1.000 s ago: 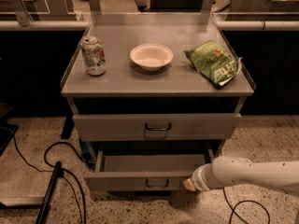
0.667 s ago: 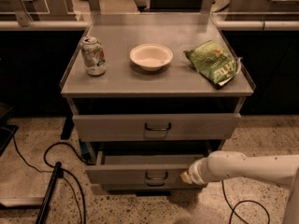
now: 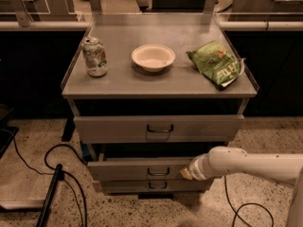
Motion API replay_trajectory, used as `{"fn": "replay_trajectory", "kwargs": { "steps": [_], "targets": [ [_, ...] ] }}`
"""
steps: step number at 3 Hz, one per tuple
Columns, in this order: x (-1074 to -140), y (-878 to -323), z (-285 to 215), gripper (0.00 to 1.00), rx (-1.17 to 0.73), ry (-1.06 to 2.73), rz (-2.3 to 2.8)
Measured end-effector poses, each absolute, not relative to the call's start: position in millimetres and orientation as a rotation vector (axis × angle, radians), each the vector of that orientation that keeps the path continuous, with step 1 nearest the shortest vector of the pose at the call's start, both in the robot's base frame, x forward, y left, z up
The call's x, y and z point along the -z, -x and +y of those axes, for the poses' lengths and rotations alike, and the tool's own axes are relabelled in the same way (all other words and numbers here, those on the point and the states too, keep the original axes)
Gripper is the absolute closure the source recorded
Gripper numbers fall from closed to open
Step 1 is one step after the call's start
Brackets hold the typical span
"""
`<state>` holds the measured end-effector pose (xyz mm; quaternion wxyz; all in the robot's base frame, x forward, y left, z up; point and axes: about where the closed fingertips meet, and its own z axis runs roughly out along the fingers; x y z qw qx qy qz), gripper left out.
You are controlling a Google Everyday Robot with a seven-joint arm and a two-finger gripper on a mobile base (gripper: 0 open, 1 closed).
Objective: Close middle drawer
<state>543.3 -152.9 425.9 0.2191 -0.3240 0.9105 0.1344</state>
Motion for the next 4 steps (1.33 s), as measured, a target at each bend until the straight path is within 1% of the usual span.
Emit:
{"fn": "replay_trajectory", "kwargs": {
  "steps": [2,3,4],
  "targets": [
    [-425.8,-543.3,-152.8,0.13,-0.372,0.897,2.519],
    [-425.8,-543.2,-152.8,0.00,-0.372,0.897,2.519],
    [-425.8,-543.2,-152.8,0.00,-0.372,0.897,2.519]
  ]
}}
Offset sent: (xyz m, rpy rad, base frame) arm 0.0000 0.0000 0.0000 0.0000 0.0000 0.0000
